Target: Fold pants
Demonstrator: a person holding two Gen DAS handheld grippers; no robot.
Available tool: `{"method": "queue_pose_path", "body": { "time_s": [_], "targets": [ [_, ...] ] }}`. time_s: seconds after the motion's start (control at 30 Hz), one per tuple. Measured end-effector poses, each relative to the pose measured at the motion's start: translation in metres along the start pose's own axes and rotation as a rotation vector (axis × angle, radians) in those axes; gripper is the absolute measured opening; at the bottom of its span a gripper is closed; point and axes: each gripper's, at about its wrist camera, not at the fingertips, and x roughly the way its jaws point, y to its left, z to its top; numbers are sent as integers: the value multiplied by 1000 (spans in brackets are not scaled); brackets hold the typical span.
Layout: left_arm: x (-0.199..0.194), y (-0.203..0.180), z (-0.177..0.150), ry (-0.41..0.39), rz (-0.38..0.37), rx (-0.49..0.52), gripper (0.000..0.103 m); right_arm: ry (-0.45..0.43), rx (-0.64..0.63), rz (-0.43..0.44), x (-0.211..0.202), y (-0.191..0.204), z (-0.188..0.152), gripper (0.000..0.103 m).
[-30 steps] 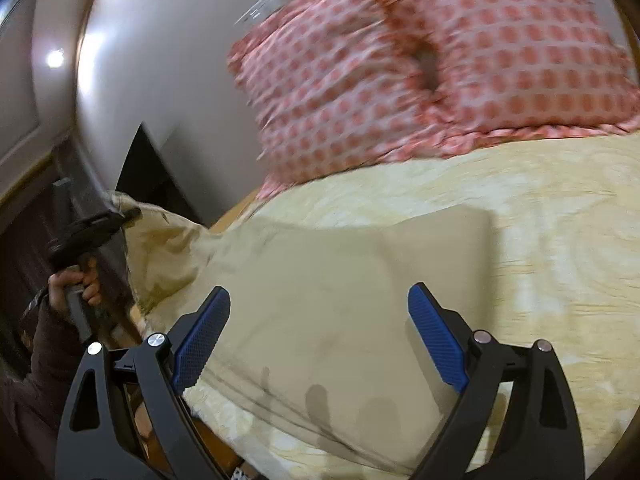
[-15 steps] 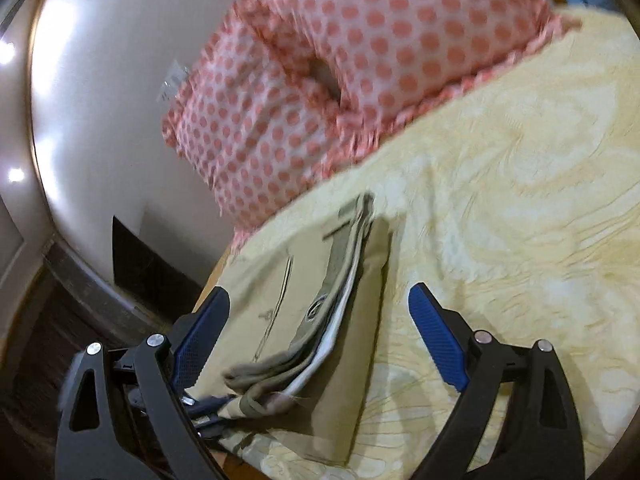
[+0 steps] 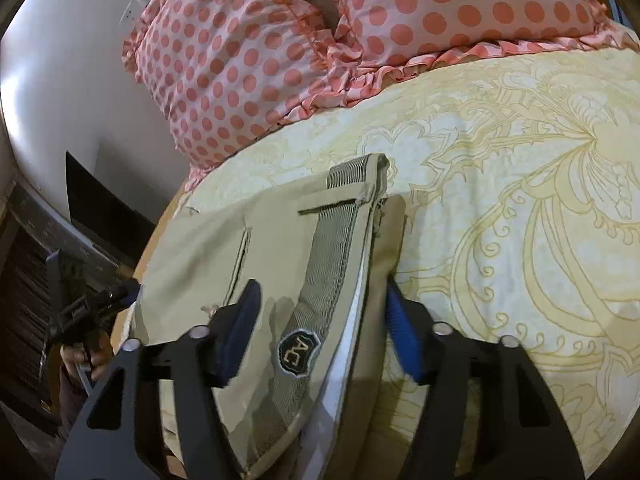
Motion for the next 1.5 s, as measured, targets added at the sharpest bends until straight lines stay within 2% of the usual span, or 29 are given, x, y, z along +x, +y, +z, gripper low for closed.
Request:
{"method": "queue_pose_path", "body": {
  "time_s": [0.03,0.1,0.2,0.23,0.27,0.3,0.37,0.43,0.53,0.67,0.73,0.77,0.83,0.87,0.9,0.93,0.97,1.0,1.03,1.13,1.17,1.23,1.27,1.3,1.37,1.4,1.43,1.47,1.5],
  "targets": [
    [6,-2,-1,23,-8,12,72,1,11,16,-1,-3,0,56],
    [17,-7,-2,41,-2,39,80,-2,18,30,2,-4,2,55],
    [21,-14,0,49,-4,59,78,18,-63,0,8,7,4,55],
    [22,-13,1,54,-3,53,72,47,-78,22,11,9,4,42],
    [22,-13,3,57,-1,51,51,67,-67,58,12,7,4,27],
    [24,-13,4,66,-11,46,32,80,-49,104,11,4,4,24],
    [24,-12,4,73,-36,41,16,90,-15,163,8,-1,8,17],
    [22,-18,8,58,-22,75,12,90,14,198,7,-4,17,16],
    [22,-34,24,13,22,142,10,54,-21,186,5,5,41,14],
    [40,-50,67,-70,72,178,10,-33,-37,146,2,5,82,13],
    [59,-54,86,-98,108,184,12,-90,-16,82,8,-4,104,13],
    [75,-55,96,-97,170,195,17,-96,-18,37,11,-7,109,15],
    [96,-54,106,-85,322,198,28,-52,-36,-131,24,-15,116,25],
    [96,-52,107,-82,353,185,36,-21,-38,-231,25,-19,116,33],
    [89,-51,105,-106,353,177,37,-32,-40,-263,16,-20,114,34],
    [72,-54,98,-162,364,183,40,-59,-49,-247,8,-18,111,36],
    [59,-58,91,-204,360,201,48,-98,-65,-201,-7,-13,105,47],
    [49,-62,86,-225,340,213,55,-114,-81,-148,-18,-7,99,54],
    [37,-68,76,-242,274,222,58,-108,-92,-104,-23,-1,94,61],
    [36,-78,61,-178,131,229,67,4,-119,23,-12,17,81,63],
    [49,-79,58,-114,108,218,68,50,-114,6,-1,19,78,70],
    [81,-73,57,8,136,182,65,121,-105,-69,21,14,75,72],
    [92,-70,56,16,177,184,62,89,-123,-100,19,15,76,72],
    [90,-76,53,-19,261,226,61,99,-113,-136,18,16,77,70],
    [80,-81,45,-18,316,230,61,64,-106,-250,1,29,66,75],
    [68,-83,38,-42,314,234,68,42,-129,-253,-9,36,56,78],
    [53,-86,26,-75,323,246,76,19,-152,-238,-18,44,45,88],
    [38,-88,12,-113,357,255,91,-6,-184,-222,-28,55,26,95],
    [26,-89,0,-143,390,259,98,-14,-210,-210,-33,62,8,96]
  ]
}}
